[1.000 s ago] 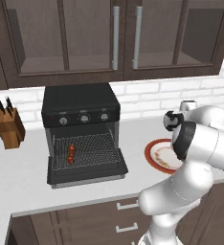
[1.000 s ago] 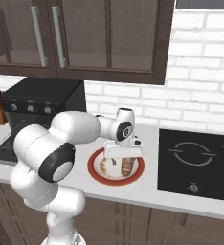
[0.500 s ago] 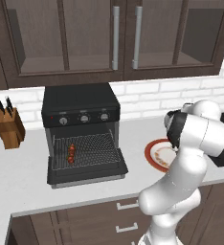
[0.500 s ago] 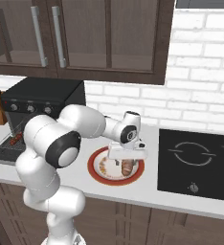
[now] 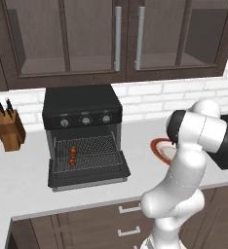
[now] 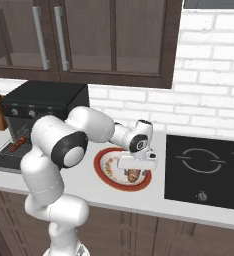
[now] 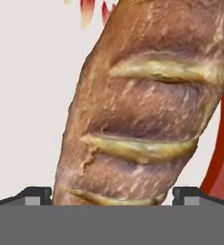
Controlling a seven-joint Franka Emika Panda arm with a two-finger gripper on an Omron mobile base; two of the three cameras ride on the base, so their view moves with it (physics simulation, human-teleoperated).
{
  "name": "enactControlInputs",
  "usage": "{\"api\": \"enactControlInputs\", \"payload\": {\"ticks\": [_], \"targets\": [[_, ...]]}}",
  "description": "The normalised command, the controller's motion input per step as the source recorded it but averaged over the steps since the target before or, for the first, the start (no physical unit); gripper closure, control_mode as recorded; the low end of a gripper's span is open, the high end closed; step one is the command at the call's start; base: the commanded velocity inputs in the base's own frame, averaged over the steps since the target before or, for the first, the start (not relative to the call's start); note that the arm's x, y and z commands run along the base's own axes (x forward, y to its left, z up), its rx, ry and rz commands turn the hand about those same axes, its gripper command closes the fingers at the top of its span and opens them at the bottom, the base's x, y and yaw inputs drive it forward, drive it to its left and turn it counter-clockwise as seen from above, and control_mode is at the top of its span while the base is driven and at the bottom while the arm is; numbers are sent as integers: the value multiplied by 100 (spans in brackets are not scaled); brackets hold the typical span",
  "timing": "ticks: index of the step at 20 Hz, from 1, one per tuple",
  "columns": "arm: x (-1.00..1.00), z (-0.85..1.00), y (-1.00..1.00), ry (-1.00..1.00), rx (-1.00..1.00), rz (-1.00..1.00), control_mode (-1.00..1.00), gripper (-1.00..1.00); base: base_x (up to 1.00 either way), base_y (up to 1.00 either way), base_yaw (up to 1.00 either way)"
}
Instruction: Pick up the kebab skewer and baguette bread, and place them inside the toaster oven. Close the toaster oven door and start by setting the timer.
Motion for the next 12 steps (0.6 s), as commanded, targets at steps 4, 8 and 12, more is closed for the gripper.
{"api": "enactControlInputs", "payload": {"ticks": [4, 8, 12], "targets": [[0, -23, 1, -2, 0, 0, -100, 100, 0, 0, 0], [-13, -8, 5, -4, 0, 0, -100, 100, 0, 0, 0], [-19, -13, 1, -2, 0, 0, -100, 100, 0, 0, 0]]}}
